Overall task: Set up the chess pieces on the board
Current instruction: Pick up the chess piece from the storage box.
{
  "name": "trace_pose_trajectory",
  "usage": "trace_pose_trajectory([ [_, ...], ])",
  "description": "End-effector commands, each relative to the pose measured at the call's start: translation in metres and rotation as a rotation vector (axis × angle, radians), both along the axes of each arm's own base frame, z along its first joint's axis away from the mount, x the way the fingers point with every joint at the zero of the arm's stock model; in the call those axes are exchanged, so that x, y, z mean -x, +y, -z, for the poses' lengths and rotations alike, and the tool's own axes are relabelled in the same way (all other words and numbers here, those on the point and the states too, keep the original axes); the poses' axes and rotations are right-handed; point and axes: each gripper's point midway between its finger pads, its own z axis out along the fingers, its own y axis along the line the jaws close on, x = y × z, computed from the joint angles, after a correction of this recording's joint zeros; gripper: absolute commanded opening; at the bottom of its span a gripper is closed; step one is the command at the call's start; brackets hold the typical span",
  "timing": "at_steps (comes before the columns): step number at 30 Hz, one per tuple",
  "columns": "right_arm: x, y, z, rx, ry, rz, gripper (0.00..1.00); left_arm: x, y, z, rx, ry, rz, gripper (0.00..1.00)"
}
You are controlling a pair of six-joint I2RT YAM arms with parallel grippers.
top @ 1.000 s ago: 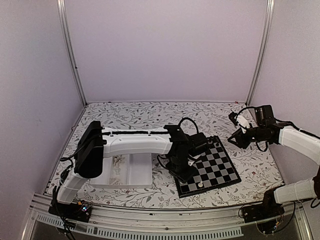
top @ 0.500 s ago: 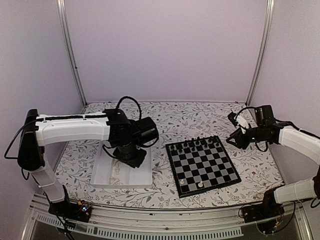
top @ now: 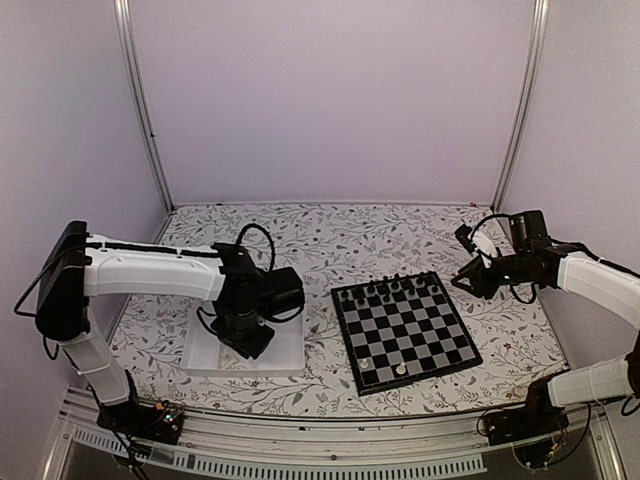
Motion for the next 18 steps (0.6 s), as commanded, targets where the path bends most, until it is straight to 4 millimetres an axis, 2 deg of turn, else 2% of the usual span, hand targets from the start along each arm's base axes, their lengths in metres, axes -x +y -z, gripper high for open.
trace_pose_trajectory([
  [1, 0.002, 0.002, -0.001, -0.012, 0.008, -0.015, 0.37, 0.0, 0.012, 0.007, -0.036, 0.036, 0.035, 0.26],
  [8, 0.002, 0.003, 0.001, -0.012, 0.014, -0.018, 0.37, -0.004, 0.031, 0.016, -0.082, 0.045, 0.011, 0.28],
  [18, 0.002, 0.003, 0.004, -0.01, 0.025, -0.02, 0.37, -0.006, 0.039, 0.031, -0.114, 0.078, -0.014, 0.33],
])
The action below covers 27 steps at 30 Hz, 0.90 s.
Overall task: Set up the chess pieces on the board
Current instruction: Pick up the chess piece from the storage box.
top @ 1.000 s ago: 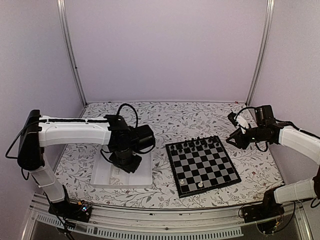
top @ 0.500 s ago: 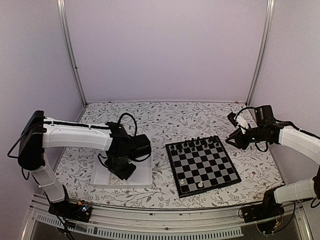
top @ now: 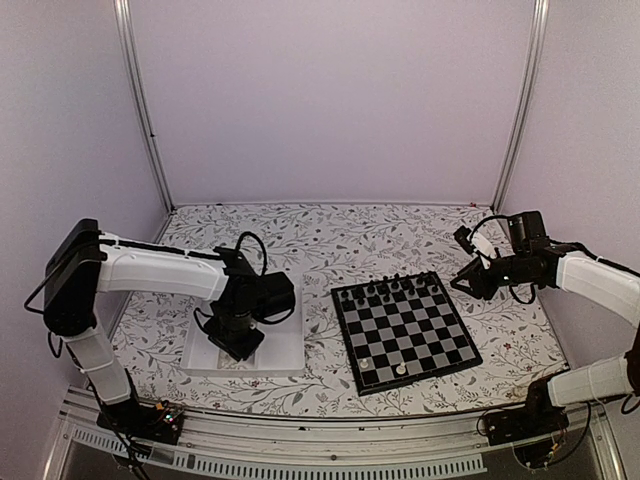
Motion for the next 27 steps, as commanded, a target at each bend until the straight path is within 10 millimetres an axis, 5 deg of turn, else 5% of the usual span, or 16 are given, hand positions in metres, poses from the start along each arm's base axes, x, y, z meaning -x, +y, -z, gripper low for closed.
trace_pose_trajectory([
  [1, 0.0, 0.001, 0.001, -0.005, 0.008, -0.012, 0.37, -0.002, 0.008, 0.01, -0.025, 0.019, -0.016, 0.34],
  [27, 0.002, 0.004, 0.004, -0.013, 0.025, -0.025, 0.37, 0.004, 0.013, 0.016, -0.025, 0.053, -0.079, 0.3],
])
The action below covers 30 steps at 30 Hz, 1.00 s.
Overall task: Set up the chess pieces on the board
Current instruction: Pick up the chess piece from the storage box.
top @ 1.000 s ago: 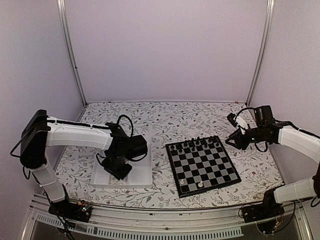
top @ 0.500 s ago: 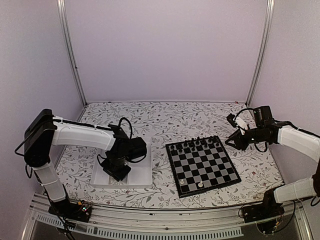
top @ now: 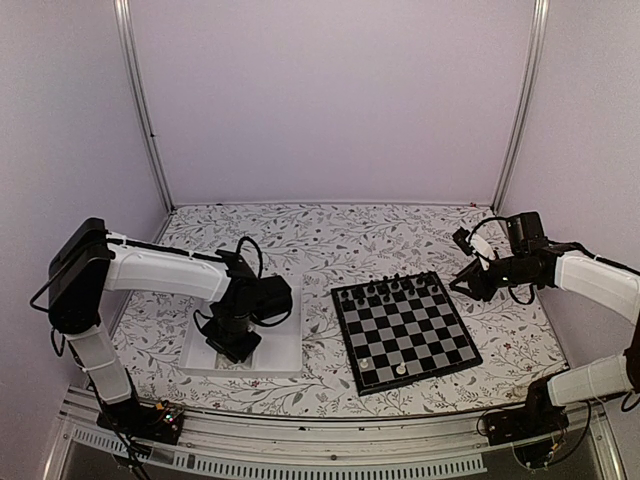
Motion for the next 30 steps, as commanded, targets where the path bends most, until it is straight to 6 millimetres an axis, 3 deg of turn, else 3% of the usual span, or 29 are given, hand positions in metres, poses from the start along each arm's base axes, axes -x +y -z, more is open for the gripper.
trace_pose_trajectory([
  [1, 0.001, 0.002, 0.0, -0.009, 0.006, -0.018, 0.37, -0.003, 0.002, 0.0, 0.0, 0.0, -0.04, 0.31],
  [7, 0.002, 0.003, 0.0, -0.013, 0.01, -0.02, 0.37, -0.009, -0.002, -0.017, 0.026, -0.039, -0.059, 0.37],
  [25, 0.002, 0.004, 0.001, -0.016, 0.017, -0.025, 0.37, 0.001, 0.011, -0.003, 0.009, 0.024, -0.074, 0.36],
  [30, 0.002, 0.004, 0.002, -0.015, 0.02, -0.026, 0.37, 0.0, 0.008, -0.003, 0.02, 0.028, -0.065, 0.28],
])
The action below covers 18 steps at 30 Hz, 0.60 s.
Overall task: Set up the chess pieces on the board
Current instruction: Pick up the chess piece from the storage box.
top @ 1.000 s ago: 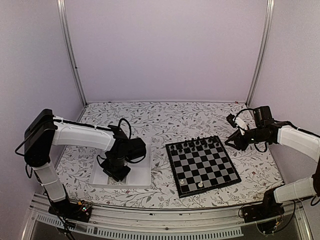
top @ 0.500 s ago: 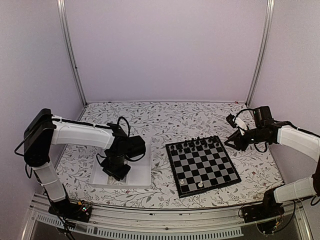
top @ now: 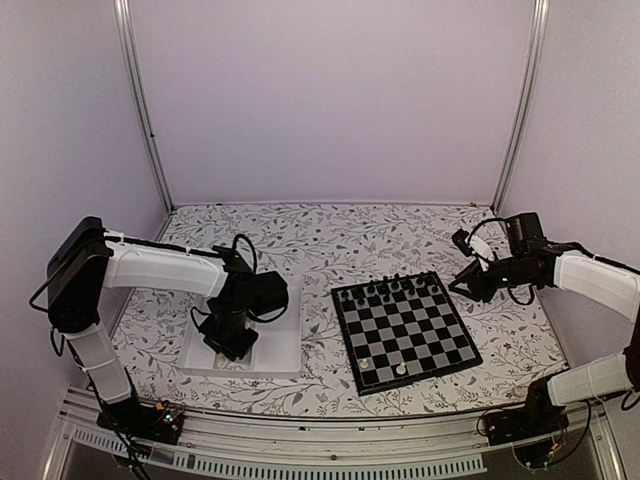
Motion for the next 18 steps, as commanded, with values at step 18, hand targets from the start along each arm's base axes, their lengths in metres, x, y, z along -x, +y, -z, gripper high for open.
trace_pose_trajectory([
  [18, 0.0, 0.002, 0.001, -0.01, 0.011, -0.016, 0.37, -0.006, 0.005, -0.012, -0.004, -0.027, -0.025, 0.26],
])
